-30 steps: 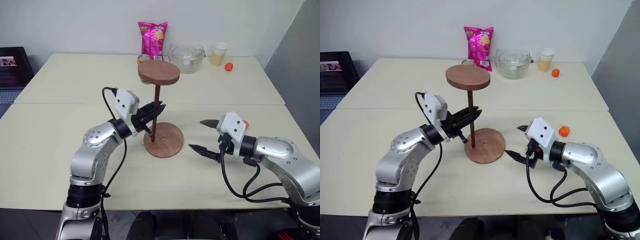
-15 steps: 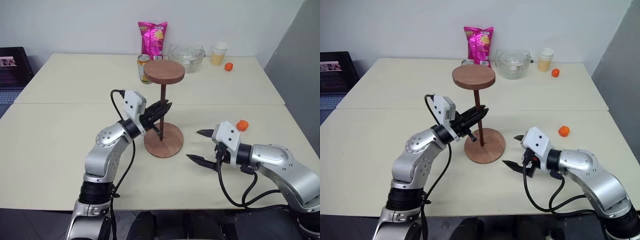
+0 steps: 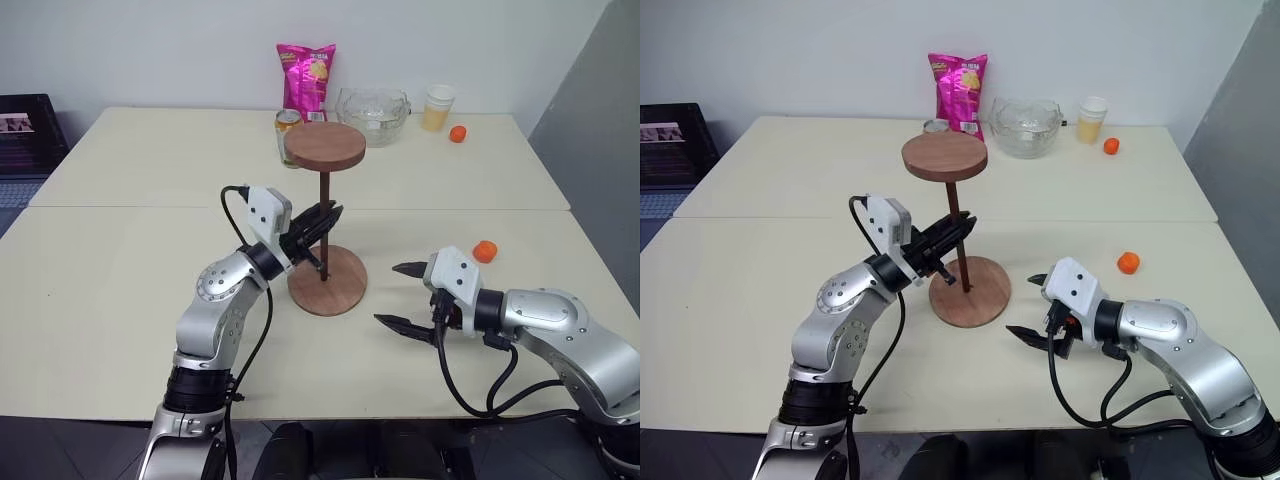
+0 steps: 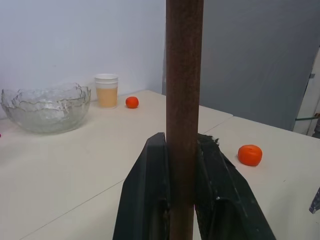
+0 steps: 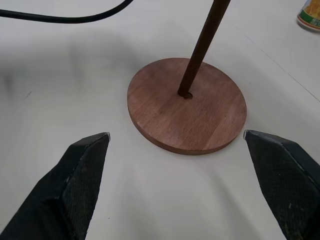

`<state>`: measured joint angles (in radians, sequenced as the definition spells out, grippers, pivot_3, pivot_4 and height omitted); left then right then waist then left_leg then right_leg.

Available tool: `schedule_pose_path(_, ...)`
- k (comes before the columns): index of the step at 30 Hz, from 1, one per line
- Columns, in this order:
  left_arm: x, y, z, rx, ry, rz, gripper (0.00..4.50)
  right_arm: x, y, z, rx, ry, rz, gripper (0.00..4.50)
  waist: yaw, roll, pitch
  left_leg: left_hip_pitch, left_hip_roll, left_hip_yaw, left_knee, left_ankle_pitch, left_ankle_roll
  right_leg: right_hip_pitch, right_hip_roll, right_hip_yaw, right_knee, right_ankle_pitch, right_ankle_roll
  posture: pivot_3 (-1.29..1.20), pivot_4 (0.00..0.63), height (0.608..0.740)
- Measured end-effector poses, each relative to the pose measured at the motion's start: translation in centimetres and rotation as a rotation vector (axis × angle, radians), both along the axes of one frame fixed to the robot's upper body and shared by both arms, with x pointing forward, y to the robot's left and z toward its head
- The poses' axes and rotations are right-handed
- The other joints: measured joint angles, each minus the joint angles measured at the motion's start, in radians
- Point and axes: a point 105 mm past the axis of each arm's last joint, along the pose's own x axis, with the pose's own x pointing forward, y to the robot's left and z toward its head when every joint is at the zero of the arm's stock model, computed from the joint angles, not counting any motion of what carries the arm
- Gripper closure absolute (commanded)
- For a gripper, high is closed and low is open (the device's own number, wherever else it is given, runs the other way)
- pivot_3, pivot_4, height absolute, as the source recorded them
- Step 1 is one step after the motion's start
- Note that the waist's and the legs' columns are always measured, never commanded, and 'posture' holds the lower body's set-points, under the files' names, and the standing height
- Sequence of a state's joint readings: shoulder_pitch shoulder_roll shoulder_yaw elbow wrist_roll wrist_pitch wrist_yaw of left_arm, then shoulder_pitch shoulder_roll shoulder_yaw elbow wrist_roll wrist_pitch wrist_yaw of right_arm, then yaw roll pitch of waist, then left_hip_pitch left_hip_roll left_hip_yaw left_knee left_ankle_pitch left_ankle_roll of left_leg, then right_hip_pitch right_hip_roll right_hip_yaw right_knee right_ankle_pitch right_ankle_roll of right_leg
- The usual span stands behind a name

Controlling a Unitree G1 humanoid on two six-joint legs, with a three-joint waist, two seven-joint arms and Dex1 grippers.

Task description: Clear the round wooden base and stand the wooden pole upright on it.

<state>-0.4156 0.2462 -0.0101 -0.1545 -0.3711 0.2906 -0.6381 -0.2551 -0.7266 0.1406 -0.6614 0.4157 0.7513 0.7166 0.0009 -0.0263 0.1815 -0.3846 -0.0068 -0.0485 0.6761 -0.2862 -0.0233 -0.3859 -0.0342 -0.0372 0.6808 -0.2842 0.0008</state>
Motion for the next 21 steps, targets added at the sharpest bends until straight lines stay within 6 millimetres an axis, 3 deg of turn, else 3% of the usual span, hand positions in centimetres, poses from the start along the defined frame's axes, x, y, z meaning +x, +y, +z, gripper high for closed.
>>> schedule_pose_path(21, 0.33, -0.26, -0.79, 0.011, -0.050, -0.008, 4.23, -0.20, -0.03, -0.12, -0.007, 0.008, 0.001, 0.00, 0.000, 0.001, -0.001, 0.002, 0.000, 0.000, 0.000, 0.000, 0.000, 0.002, 0.000, 0.000, 0.000, 0.000, 0.000, 0.00, 0.150, 0.740)
